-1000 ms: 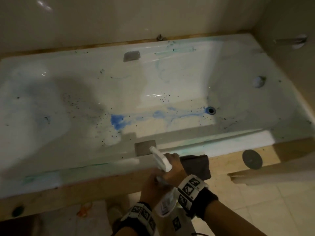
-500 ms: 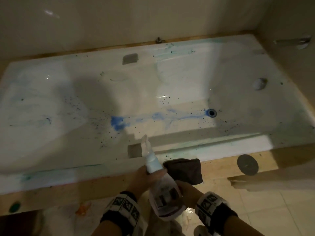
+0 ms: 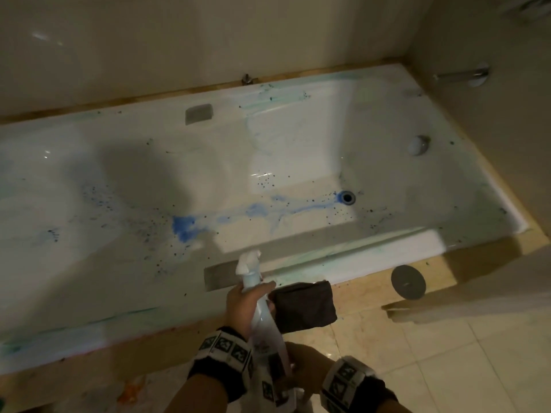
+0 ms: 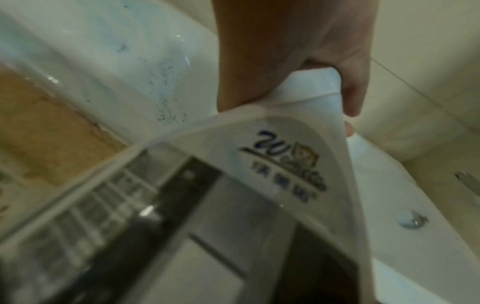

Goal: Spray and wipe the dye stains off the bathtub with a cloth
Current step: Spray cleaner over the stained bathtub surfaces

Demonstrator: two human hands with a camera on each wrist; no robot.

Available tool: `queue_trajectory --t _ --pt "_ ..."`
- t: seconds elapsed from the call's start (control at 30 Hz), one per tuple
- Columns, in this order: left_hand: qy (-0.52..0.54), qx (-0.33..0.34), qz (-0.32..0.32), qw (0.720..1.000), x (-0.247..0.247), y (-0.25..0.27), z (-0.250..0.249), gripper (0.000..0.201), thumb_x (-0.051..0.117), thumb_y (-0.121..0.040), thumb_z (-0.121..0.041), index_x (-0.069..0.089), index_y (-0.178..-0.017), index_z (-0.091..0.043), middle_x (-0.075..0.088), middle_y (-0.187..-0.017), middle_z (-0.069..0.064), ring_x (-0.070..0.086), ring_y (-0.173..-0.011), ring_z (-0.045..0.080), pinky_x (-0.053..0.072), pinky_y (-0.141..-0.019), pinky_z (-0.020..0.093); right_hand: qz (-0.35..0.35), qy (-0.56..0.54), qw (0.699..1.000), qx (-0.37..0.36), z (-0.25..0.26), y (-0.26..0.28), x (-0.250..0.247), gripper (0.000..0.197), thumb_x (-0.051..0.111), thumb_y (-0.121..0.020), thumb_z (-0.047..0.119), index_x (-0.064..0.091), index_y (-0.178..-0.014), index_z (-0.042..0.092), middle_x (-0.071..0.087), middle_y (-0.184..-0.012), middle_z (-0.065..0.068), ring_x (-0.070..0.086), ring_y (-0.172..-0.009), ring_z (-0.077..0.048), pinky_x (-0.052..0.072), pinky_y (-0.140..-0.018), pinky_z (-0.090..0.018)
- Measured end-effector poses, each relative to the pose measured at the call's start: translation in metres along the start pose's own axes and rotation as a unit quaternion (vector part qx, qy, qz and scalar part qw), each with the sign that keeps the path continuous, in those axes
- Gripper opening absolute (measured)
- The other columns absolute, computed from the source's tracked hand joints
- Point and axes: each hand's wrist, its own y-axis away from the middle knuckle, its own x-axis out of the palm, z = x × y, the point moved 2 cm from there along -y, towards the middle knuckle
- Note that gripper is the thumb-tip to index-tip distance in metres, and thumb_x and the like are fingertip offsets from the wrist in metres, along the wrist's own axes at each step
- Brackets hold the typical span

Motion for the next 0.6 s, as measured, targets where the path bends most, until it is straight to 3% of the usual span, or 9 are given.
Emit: queue_trajectory --t 0.07,0.17,0.27,0.33,0.43,0.53,0.6 --pt "-0.069 -0.017 -0.001 0.997 0.006 -0.004 0.005 0.015 0.074 -0.074 -0.005 0.065 -0.086 -0.005 0.062 -0.072 0.015 0.058 -0.059 0.023 0.047 -0.057 0.031 0.005 0.005 1.0 0.017 -0.007 0.003 -0.006 0.045 0.063 -0.087 0.023 0.047 -0.128 0.015 0.056 -0.127 -0.006 0.056 -0.109 -0.018 0.049 -0.088 -0.022" --pt "-0.153 -0.031 -0.021 0.987 0.008 -0.014 0.009 0.013 0.074 -0.073 -0.004 0.062 -0.077 -0.002 0.06 -0.067 0.014 0.056 -0.056 0.021 0.044 -0.054 0.029 -0.029 -0.041 0.997 0.054 -0.024 0.008 -0.036 0.036 0.067 -0.084 0.03 0.051 -0.115 0.022 0.06 -0.114 -0.001 0.06 -0.097 -0.015 0.049 -0.057 -0.012" --pt "-0.226 -0.061 0.045 0.971 0.011 -0.018 0.009 0.012 0.074 -0.073 -0.002 0.065 -0.081 -0.004 0.064 -0.072 0.014 0.06 -0.06 0.021 0.046 -0.054 0.026 -0.103 -0.069 0.988 0.089 -0.039 0.02 -0.07 0.041 0.067 -0.083 0.032 0.051 -0.118 0.016 0.058 -0.102 0.001 0.059 -0.083 -0.012 0.046 -0.05 -0.012" --pt "-0.263 -0.083 0.08 0.958 0.012 -0.019 0.008 0.022 0.076 -0.069 -0.004 0.069 -0.089 -0.008 0.067 -0.081 0.013 0.063 -0.069 0.023 0.047 -0.059 0.028 -0.143 -0.053 0.982 0.108 -0.047 0.025 -0.089 0.04 0.065 -0.085 0.032 0.052 -0.118 0.013 0.058 -0.1 0.0 0.058 -0.076 -0.01 0.044 -0.046 -0.011" --pt "-0.302 -0.087 0.08 0.946 0.017 -0.023 0.007 0.022 0.08 -0.063 -0.005 0.072 -0.083 -0.01 0.068 -0.077 0.012 0.063 -0.071 0.026 0.05 -0.064 0.032 -0.199 -0.017 0.971 0.131 -0.049 0.028 -0.117 0.04 0.063 -0.086 0.033 0.053 -0.118 0.012 0.057 -0.102 -0.004 0.054 -0.078 -0.012 0.043 -0.053 -0.015" --pt "-0.33 -0.069 0.057 0.94 0.019 -0.026 0.001 0.016 0.081 -0.064 -0.008 0.068 -0.074 -0.007 0.068 -0.072 0.012 0.065 -0.069 0.026 0.051 -0.062 0.033 -0.24 0.054 0.958 0.145 -0.046 0.026 -0.143 0.038 0.059 -0.089 0.035 0.054 -0.118 0.011 0.059 -0.116 -0.008 0.054 -0.094 -0.016 0.044 -0.08 -0.026" --pt "-0.314 -0.073 0.077 0.944 0.021 -0.026 -0.005 0.019 0.079 -0.069 -0.007 0.068 -0.085 -0.011 0.068 -0.082 0.011 0.064 -0.072 0.022 0.047 -0.061 0.028 -0.27 0.062 0.95 0.143 -0.046 0.024 -0.158 0.038 0.06 -0.088 0.035 0.054 -0.117 0.01 0.058 -0.119 -0.01 0.057 -0.104 -0.022 0.044 -0.09 -0.029"
